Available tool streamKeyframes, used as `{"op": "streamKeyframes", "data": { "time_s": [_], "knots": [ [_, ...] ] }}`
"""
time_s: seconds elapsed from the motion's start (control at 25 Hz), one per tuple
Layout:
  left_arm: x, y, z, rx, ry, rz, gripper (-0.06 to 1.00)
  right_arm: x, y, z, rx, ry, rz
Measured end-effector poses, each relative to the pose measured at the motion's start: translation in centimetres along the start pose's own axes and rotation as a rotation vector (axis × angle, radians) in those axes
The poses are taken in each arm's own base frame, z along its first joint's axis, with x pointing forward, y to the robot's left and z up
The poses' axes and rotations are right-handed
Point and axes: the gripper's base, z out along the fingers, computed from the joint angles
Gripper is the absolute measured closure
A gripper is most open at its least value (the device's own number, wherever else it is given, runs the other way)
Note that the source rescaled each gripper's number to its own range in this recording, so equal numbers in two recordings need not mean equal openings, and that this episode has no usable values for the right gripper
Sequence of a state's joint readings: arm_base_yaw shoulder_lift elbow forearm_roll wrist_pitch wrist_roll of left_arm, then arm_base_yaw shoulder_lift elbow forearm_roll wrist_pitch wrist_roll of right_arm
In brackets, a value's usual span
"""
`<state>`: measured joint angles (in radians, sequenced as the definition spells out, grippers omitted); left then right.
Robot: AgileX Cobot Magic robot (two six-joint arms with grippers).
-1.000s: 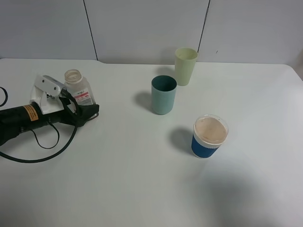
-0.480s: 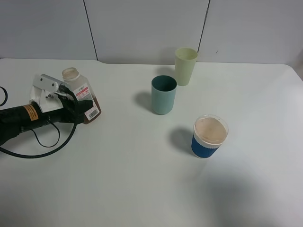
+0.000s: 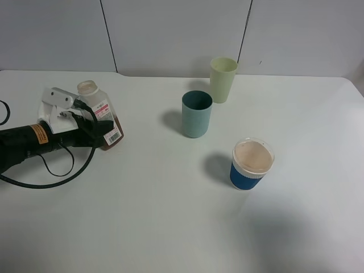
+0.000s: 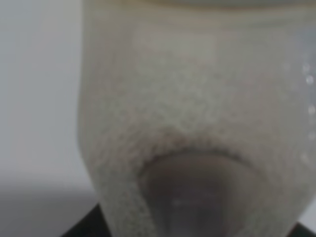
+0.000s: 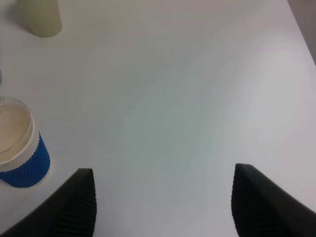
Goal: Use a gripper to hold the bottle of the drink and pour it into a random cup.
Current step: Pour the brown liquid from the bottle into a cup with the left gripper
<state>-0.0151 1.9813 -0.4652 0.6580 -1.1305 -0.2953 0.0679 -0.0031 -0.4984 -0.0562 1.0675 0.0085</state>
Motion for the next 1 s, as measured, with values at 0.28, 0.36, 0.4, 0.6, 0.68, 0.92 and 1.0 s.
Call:
{"op": "streamKeyframes", "data": {
  "time_s": [0.28,0.36,0.4,0.6,0.68,0.92,1.0],
  "knots": [
    [-2.6,-0.8,-1.4,-0.155,-0.019,-0.023,0.94,0.0,0.0,0.0,0.0,0.0,0.0],
    [-3.0,-1.1,-1.8,-0.196,0.005,-0.033,0.94,0.0,0.0,0.0,0.0,0.0,0.0],
    [-3.3,-1.2,-2.0,-0.216,0.018,-0.04,0.94,0.0,0.0,0.0,0.0,0.0,0.0],
    [-4.6,-2.1,-2.9,-0.315,0.04,-0.11,0.94,0.0,0.0,0.0,0.0,0.0,0.0],
    [-5.2,-2.3,-3.4,-0.367,0.034,-0.148,0.94,0.0,0.0,0.0,0.0,0.0,0.0],
    [-6.5,-3.8,-4.5,-0.514,0.019,-0.132,0.94,0.0,0.0,0.0,0.0,0.0,0.0],
    [-6.5,-4.5,-4.7,-0.564,0.041,-0.086,0.94,0.0,0.0,0.0,0.0,0.0,0.0]
  ]
}}
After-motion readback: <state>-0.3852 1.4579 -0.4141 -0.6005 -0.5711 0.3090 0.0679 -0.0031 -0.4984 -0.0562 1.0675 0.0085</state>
